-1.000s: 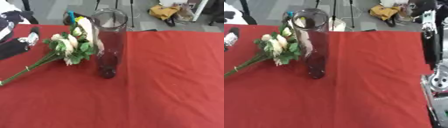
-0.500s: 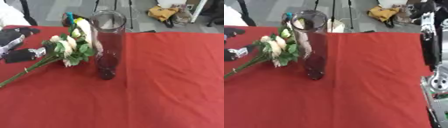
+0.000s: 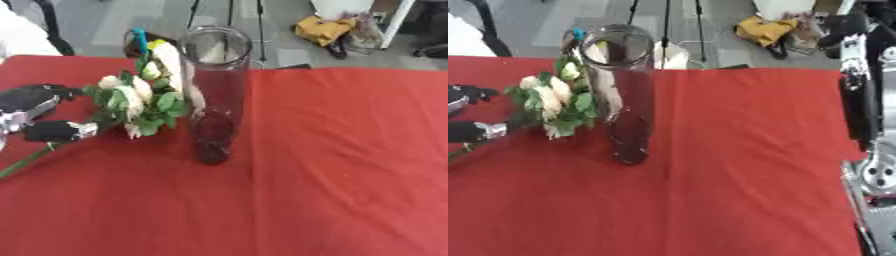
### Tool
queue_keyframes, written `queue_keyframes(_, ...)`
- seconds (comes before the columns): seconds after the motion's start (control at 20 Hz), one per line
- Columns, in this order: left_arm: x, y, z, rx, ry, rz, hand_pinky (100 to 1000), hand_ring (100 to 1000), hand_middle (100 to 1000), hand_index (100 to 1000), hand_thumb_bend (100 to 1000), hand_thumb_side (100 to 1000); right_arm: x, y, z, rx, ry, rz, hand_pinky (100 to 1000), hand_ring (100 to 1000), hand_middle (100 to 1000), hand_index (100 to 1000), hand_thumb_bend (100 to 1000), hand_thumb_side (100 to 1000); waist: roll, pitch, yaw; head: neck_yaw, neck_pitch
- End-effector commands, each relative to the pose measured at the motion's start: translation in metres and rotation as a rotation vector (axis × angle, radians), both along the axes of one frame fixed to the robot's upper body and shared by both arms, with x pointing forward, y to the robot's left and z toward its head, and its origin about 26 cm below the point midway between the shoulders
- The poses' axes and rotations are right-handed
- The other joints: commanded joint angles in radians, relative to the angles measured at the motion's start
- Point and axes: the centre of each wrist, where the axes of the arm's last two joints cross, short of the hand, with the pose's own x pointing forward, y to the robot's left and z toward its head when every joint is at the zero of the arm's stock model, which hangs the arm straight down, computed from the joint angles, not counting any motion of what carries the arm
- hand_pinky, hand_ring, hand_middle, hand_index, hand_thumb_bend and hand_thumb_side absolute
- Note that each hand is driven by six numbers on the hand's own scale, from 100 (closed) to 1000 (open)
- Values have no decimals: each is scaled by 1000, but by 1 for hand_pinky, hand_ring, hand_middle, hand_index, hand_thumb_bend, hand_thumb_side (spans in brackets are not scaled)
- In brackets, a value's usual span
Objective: Arrange flowers into the vase.
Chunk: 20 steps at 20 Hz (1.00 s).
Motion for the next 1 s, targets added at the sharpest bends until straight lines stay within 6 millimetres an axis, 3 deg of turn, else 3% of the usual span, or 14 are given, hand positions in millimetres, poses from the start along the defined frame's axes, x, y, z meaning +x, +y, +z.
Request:
queue_keyframes(0.05, 6, 7, 3, 21, -22, 17, 722, 878, 871, 1000, 548, 911, -3, 1, 9, -9, -31, 12, 678, 787, 530, 730, 100, 1000, 4, -13, -2, 5, -16)
queue_keyframes(0.35, 16, 17, -9, 18, -38, 39, 672, 847, 850, 1000, 536, 843, -3, 1, 9, -9, -30, 16, 678, 787, 528, 726, 100, 1000, 4, -3, -8, 12, -22)
queue_keyframes(1.0, 23, 21, -15, -13, -91, 62, 570, 768, 794, 952, 405, 818, -3, 1, 9, -5, -23, 19, 679, 790, 525, 721, 100, 1000, 3, 11, -18, 27, -32)
